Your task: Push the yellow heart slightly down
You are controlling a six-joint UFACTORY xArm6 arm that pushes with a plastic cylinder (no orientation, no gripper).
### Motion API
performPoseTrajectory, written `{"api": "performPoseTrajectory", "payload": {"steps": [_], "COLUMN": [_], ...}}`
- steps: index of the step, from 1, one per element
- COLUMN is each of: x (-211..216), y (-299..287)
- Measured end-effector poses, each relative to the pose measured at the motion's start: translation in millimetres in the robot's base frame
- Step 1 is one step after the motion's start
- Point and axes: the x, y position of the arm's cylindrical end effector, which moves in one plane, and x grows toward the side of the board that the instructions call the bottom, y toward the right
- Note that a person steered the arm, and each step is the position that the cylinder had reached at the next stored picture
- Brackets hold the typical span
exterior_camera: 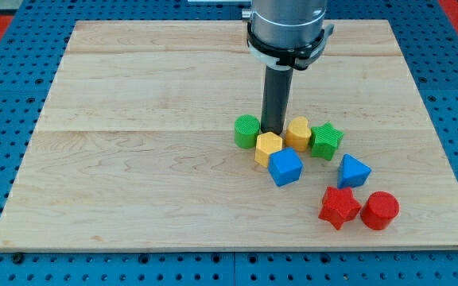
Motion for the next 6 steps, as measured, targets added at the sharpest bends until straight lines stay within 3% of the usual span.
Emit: {"api": "performPoseTrajectory", "payload": {"steps": [1, 2, 4, 5, 6], "x": [-33, -10, -4, -5, 4], "y": [12, 49, 51, 120, 144]}}
